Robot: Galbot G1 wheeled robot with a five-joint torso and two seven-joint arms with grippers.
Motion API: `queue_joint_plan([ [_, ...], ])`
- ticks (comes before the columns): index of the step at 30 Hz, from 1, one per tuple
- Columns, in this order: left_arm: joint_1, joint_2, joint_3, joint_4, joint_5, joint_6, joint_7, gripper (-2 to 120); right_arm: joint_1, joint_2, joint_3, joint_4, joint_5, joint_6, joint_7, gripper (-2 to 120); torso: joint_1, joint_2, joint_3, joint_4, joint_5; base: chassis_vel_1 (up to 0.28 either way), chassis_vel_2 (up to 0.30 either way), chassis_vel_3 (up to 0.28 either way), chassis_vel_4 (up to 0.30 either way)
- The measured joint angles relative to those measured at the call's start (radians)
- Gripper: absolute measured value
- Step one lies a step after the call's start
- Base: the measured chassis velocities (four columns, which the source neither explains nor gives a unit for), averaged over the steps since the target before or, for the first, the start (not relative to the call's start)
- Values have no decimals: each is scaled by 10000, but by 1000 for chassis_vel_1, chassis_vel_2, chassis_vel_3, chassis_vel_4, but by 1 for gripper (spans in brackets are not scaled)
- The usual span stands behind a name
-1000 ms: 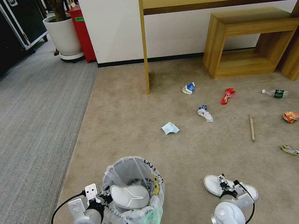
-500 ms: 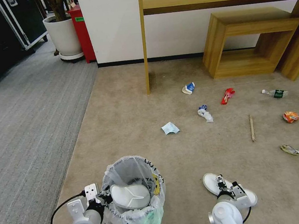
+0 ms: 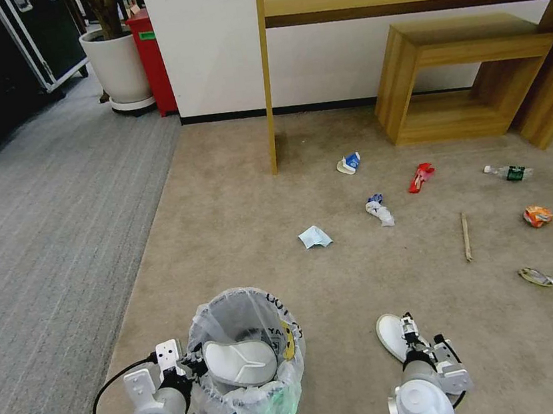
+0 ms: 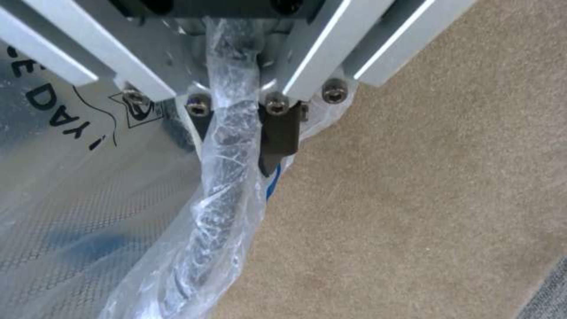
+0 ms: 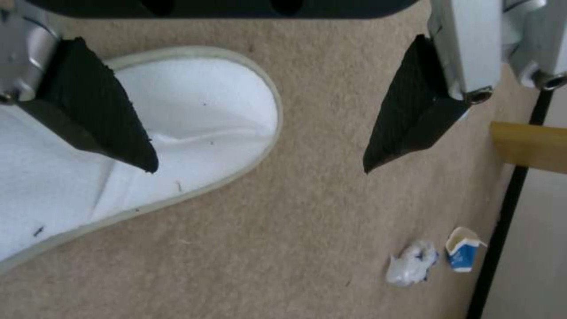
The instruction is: Pick up the trash bin and place the garbage on the floor into it.
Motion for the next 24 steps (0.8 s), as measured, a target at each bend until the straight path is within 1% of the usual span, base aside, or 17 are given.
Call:
queue_joint_plan([
  [7,40,30,-18,-52,11,-27,6,0,79,161,-155,-392,-370,-45,202,87,0,0,0,1,1,0,0,0,0],
  [10,24,61,-58,-52,14,-77,9,0,-152,-313,-510,-395,-1108,-160,0,86,0,0,0,0,4,0,0,0,0],
  [11,24,61,-58,-52,14,-77,9,0,-152,-313,-510,-395,-1108,-160,0,86,0,0,0,0,4,0,0,0,0],
  [12,7,53,-65,-53,13,-86,12,0,-244,-564,-649,-363,-1341,-171,-138,86,0,-1,0,0,5,0,0,0,0],
  [13,-6,37,-81,-68,14,-101,17,0,-425,-1037,-868,-201,-1690,-206,-399,86,0,-1,0,1,4,0,0,0,0],
  [14,-10,25,-90,-73,15,-113,17,0,-537,-1340,-956,-105,-1955,-199,-572,88,0,0,0,0,2,0,0,0,0],
  [15,-10,25,-90,-73,15,-113,17,0,-537,-1340,-956,-105,-1955,-199,-572,88,0,0,0,0,2,0,0,0,0],
  [17,-11,-20,-103,-76,47,-136,42,0,-889,-2236,-1154,221,-2749,-170,-1077,89,0,0,0,0,5,0,0,0,0],
  [18,-12,-37,-107,-76,63,-152,49,0,-974,-2506,-1189,269,-2985,-134,-1223,89,0,0,0,0,5,0,0,0,0],
  [19,-12,-37,-107,-76,63,-152,49,0,-974,-2506,-1189,269,-2985,-134,-1223,89,0,0,0,0,5,0,0,0,0],
  [21,-11,-91,-108,-76,112,-180,76,0,-1271,-3466,-1278,282,-3925,49,-1683,89,0,-1,-1,-1,4,0,0,0,0],
  [22,-11,-91,-108,-76,112,-180,76,0,-1271,-3466,-1278,282,-3925,49,-1683,89,0,-1,-1,-1,4,0,0,0,0],
  [24,-18,-139,-107,-74,141,-186,88,0,-1537,-4378,-1371,189,-4670,243,-1991,89,0,0,0,0,4,0,0,0,0],
])
